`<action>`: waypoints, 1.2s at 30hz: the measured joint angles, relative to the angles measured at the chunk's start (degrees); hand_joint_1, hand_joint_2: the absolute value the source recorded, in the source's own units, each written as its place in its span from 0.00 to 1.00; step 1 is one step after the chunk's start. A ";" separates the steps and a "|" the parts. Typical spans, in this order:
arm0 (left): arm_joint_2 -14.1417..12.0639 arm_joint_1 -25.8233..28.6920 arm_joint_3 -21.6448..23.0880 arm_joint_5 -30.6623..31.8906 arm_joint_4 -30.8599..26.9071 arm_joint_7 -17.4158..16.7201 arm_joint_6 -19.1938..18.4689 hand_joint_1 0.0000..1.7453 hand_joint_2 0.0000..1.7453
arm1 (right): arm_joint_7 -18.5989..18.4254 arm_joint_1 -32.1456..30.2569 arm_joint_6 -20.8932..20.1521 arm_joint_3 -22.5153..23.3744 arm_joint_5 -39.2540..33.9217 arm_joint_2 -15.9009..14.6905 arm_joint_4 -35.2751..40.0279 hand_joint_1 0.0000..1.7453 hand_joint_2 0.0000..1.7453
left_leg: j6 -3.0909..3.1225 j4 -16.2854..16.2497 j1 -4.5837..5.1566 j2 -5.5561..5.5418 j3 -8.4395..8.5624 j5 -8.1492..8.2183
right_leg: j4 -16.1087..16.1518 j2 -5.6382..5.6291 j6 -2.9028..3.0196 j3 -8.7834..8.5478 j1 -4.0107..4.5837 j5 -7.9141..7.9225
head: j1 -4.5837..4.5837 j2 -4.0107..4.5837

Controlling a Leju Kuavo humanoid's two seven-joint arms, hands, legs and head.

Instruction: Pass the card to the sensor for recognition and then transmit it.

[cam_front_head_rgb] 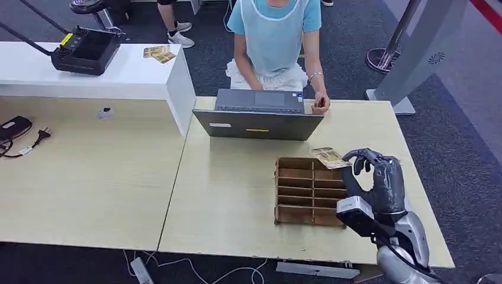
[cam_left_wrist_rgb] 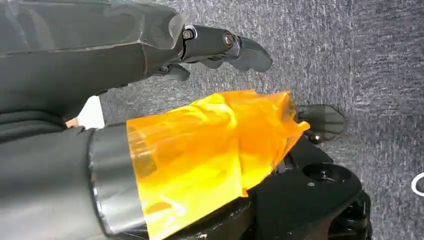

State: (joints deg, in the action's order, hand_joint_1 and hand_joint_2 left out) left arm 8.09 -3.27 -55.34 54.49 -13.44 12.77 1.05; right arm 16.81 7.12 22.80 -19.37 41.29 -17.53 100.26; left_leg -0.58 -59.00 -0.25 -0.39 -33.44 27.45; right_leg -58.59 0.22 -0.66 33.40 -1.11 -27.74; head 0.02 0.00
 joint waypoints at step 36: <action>-1.55 -2.01 9.48 11.41 0.26 -0.92 -3.45 0.00 0.00 | -12.61 35.31 -15.16 -10.53 3.39 3.10 -13.98 1.00 1.00 | -0.10 0.00 -0.01 0.00 0.00 -0.11 | -0.06 -0.02 0.05 0.01 0.00 0.05 | 0.00 0.00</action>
State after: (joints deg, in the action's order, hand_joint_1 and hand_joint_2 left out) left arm 6.54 -5.28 -45.86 65.90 -13.18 11.85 -2.40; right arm 4.20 42.43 7.63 -29.90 44.68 -14.43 86.27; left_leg -0.68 -59.00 -0.26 -0.40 -33.45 27.34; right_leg -58.65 0.20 -0.61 33.40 -1.11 -27.69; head 0.02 0.00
